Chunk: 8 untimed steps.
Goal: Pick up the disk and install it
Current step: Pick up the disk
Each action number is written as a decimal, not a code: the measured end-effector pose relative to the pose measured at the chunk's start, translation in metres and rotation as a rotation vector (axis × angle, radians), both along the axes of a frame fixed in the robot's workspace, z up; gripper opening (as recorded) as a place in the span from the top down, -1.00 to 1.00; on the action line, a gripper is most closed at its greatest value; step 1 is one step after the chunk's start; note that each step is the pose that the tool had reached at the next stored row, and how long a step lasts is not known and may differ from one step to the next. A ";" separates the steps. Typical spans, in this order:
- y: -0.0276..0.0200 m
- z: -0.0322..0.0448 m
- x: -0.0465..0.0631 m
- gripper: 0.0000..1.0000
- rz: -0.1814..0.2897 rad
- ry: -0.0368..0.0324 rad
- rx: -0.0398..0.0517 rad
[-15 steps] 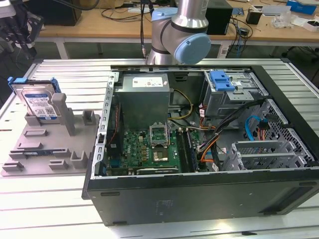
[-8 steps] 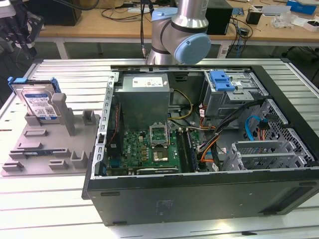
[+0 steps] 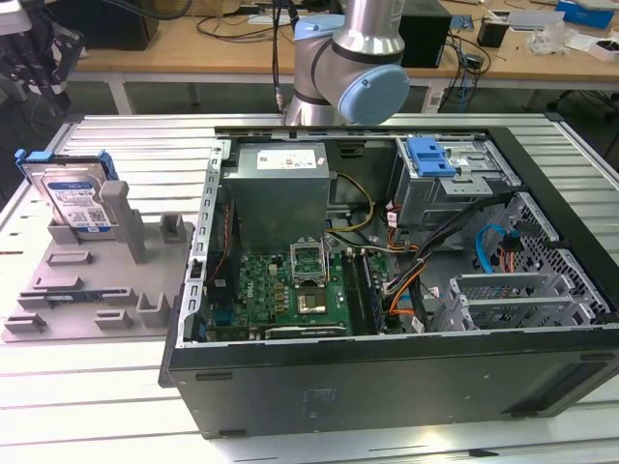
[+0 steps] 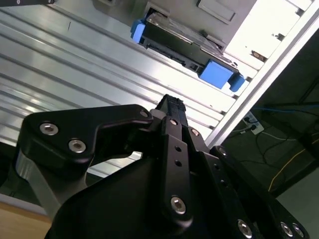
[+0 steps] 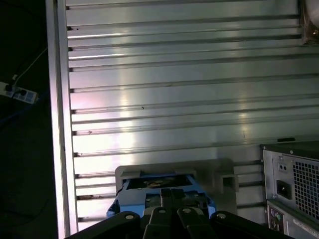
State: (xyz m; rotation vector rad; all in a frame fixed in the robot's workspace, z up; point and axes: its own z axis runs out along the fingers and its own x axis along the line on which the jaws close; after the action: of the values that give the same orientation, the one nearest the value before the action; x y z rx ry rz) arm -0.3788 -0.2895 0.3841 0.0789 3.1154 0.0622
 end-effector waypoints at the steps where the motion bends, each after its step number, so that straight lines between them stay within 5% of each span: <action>1: -0.0001 0.0000 0.000 0.79 0.032 0.0000 0.0000; 8: -0.0001 -0.0001 0.000 0.79 0.186 0.0001 -0.0011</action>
State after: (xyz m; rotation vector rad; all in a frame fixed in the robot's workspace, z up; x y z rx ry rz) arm -0.3790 -0.2896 0.3840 -0.2104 3.1131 0.0638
